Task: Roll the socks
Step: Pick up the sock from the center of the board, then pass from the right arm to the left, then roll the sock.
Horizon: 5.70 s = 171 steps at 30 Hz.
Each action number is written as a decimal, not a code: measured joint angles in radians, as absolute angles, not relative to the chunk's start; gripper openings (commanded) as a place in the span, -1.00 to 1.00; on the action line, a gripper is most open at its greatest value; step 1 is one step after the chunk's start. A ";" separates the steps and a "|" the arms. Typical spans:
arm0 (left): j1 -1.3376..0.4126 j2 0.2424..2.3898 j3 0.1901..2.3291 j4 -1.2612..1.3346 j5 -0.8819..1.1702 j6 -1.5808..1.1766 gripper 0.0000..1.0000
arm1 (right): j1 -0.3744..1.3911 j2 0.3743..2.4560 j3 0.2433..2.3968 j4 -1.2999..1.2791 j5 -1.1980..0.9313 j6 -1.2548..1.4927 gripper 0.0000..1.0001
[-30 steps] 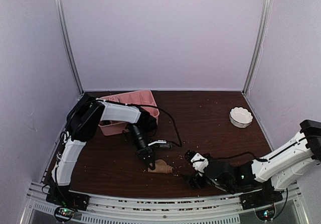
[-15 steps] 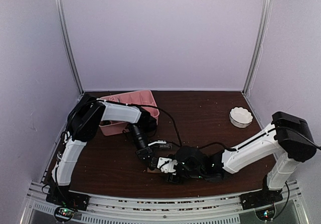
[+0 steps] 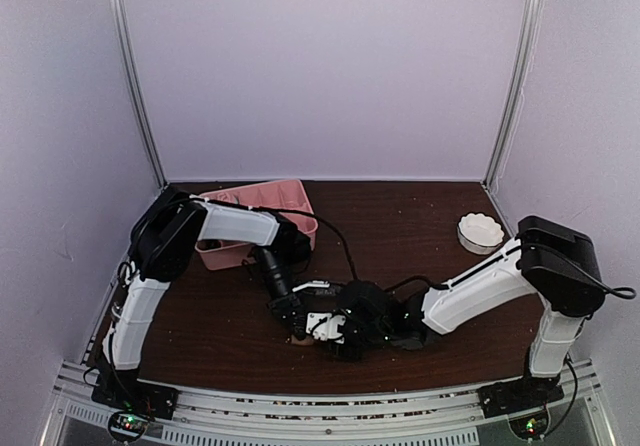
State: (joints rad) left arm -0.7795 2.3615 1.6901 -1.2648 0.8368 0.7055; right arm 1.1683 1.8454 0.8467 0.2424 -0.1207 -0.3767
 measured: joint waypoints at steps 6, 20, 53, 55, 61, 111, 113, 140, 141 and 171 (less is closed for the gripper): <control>-0.781 2.192 1.512 -1.098 0.748 0.715 0.93 | 1.162 1.855 0.862 0.227 -0.199 -0.288 -1.00; -0.731 1.621 1.199 -0.657 0.415 0.575 0.96 | 1.139 1.874 0.867 0.225 -0.412 0.223 -1.00; -0.828 1.329 1.130 -0.893 0.449 0.952 0.51 | 1.140 1.849 1.144 0.330 -0.476 0.751 -1.00; -0.829 1.325 1.129 -0.882 0.415 0.949 0.52 | 1.151 1.849 1.156 0.350 -0.477 0.771 -1.00; -0.840 1.294 1.110 -0.876 0.353 0.947 -0.35 | 1.174 1.842 1.157 0.409 -0.477 0.824 -1.00; -1.094 1.048 1.059 -0.778 -0.185 1.212 -1.00 | 1.206 1.890 0.996 1.056 -0.405 1.281 0.31; -1.085 1.074 1.111 -0.845 -0.162 1.164 -1.00 | 1.207 1.846 0.996 0.952 -0.382 1.209 0.96; -0.819 1.532 1.618 -1.414 0.729 0.640 -1.00 | 1.392 1.221 0.976 0.069 0.258 0.228 0.73; -0.818 1.546 1.622 -1.420 0.741 0.635 -1.00 | 1.400 1.232 0.997 0.073 0.242 0.201 0.72; -0.813 1.497 1.615 -1.436 0.758 0.630 -1.00 | 1.404 1.512 1.238 0.023 0.121 0.132 -0.51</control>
State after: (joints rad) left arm -0.8127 1.4971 1.6150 -1.4361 0.7582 0.6296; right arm 1.4044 1.5124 1.2377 0.0227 0.1211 0.1318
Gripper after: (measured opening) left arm 0.054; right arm 0.240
